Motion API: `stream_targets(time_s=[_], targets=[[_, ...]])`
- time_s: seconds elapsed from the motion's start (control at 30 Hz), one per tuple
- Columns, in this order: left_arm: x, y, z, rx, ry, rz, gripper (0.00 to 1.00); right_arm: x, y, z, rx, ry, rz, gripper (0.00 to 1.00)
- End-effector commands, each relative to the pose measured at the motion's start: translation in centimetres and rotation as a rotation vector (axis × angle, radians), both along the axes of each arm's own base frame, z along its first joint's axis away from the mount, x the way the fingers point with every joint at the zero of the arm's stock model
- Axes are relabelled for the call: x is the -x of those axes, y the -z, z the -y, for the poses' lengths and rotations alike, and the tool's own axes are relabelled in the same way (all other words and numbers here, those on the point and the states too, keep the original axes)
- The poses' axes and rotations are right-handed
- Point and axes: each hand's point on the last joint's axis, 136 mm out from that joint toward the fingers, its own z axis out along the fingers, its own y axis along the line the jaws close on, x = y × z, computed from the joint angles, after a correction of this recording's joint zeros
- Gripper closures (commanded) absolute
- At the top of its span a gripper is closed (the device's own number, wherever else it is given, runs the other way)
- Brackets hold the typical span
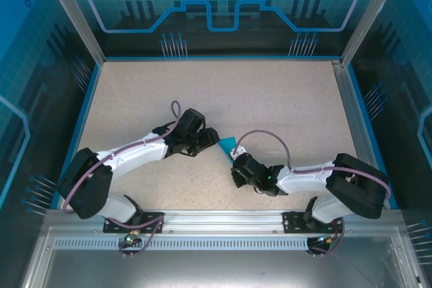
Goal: Fold a paper plane with a square sheet of paper (pick it up from the middle)
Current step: Fold the wing for the fifth time at the center of the table.
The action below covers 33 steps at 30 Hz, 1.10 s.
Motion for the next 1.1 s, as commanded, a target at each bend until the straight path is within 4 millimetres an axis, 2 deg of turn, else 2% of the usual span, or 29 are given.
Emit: stream_targets(time_s=[0.0, 0.2, 0.53, 1.07], targets=[[-0.1, 0.1, -0.1, 0.012, -0.015, -0.008, 0.43, -0.4, -1.6, -1.2, -0.145, -0.015, -0.009, 0.93], [-0.1, 0.3, 0.9, 0.048, 0.017, -0.008, 0.44, -0.8, -1.5, -0.1, -0.287, 0.025, -0.093, 0.92], [0.2, 0.9, 3.0, 0.097, 0.091, -0.021, 0.53, -1.4, -1.7, -0.2, -0.428, 0.031, -0.211, 0.91], [0.3, 1.3, 3.7, 0.107, 0.118, -0.018, 0.54, -2.3, -1.3, -0.7, -0.593, 0.063, -0.342, 0.91]])
